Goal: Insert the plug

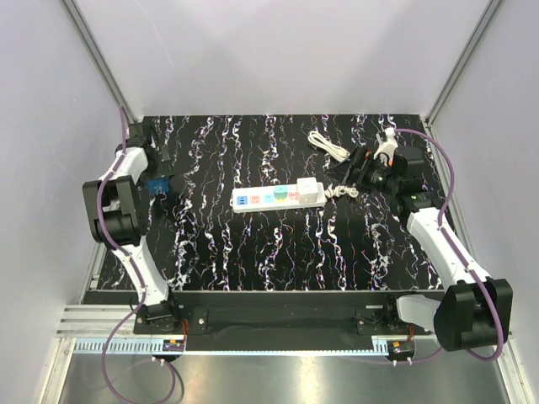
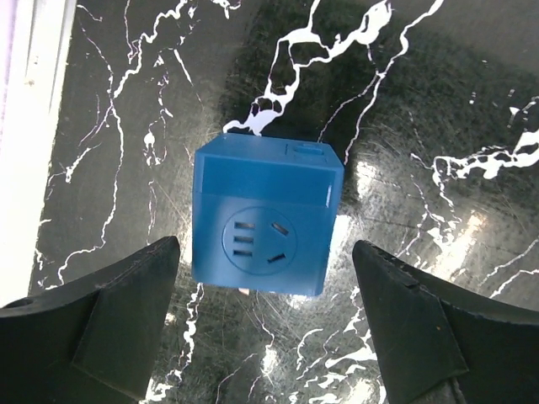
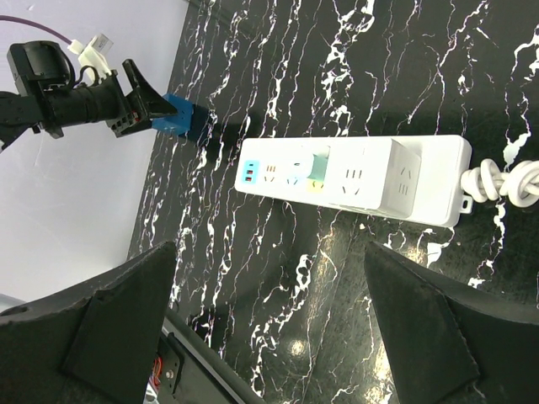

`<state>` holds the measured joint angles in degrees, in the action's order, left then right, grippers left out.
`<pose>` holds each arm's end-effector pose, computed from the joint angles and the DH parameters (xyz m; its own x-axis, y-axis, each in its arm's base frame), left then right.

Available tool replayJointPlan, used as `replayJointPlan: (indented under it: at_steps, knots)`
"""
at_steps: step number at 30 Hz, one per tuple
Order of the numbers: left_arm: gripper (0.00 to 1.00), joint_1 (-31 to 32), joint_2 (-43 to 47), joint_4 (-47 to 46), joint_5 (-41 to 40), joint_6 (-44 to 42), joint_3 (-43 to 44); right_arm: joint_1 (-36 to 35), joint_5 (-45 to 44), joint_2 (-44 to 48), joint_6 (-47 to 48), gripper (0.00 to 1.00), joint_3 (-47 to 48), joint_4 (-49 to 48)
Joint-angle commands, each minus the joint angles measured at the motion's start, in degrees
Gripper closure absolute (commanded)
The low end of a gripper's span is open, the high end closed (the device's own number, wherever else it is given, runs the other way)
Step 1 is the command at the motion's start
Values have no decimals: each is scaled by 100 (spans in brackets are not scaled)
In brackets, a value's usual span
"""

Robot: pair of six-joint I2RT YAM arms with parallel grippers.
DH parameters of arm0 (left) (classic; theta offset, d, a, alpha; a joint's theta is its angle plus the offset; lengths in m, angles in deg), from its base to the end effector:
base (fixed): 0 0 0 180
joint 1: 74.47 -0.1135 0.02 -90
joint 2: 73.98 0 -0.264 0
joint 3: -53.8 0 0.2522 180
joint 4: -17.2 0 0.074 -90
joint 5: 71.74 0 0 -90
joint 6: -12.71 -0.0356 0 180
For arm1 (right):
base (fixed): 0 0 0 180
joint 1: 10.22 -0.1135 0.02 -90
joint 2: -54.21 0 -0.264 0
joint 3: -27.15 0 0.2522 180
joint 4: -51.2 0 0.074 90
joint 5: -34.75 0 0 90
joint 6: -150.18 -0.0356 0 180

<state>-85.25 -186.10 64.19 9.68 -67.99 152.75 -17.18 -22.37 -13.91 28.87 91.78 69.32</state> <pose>0.4109 0.0836 0.2059 -0.7992 -0.3148 -0.5120 -0.3922 0.9187 0.0473 0.2656 0.0519 0.3049 -0.6256 0.3633 -0.6904 -0.3250 0.6832 0.6540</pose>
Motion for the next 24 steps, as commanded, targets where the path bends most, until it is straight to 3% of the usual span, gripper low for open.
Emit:
replayJointPlan:
  at_steps: [1,4,7,8,9,12,14,20,24]
  knots:
    - [13,-125,-144,-27,198,45,358,19,69,0,90,0,213,-49]
    - [17,-117,-240,-10,312,89,376,11,43,9,90,0,204,-32]
    - [29,-117,-311,-10,505,133,446,19,-1,-9,90,0,195,-32]
    - [37,-117,-320,-10,567,160,446,19,-27,-9,90,0,204,-23]
    - [58,-125,-320,-19,620,169,437,11,-45,-17,81,0,213,-6]
    - [91,-152,-197,-53,831,335,332,2,-106,9,107,0,230,21]
    - [100,-152,153,-150,1252,590,104,-16,-368,88,90,0,239,56]
    - [100,85,2156,-1703,2430,2133,-924,-199,-1114,9,116,0,992,415]
    - [100,681,3352,-2633,2589,3330,-1450,-1269,-2163,-52,362,1,1372,181]
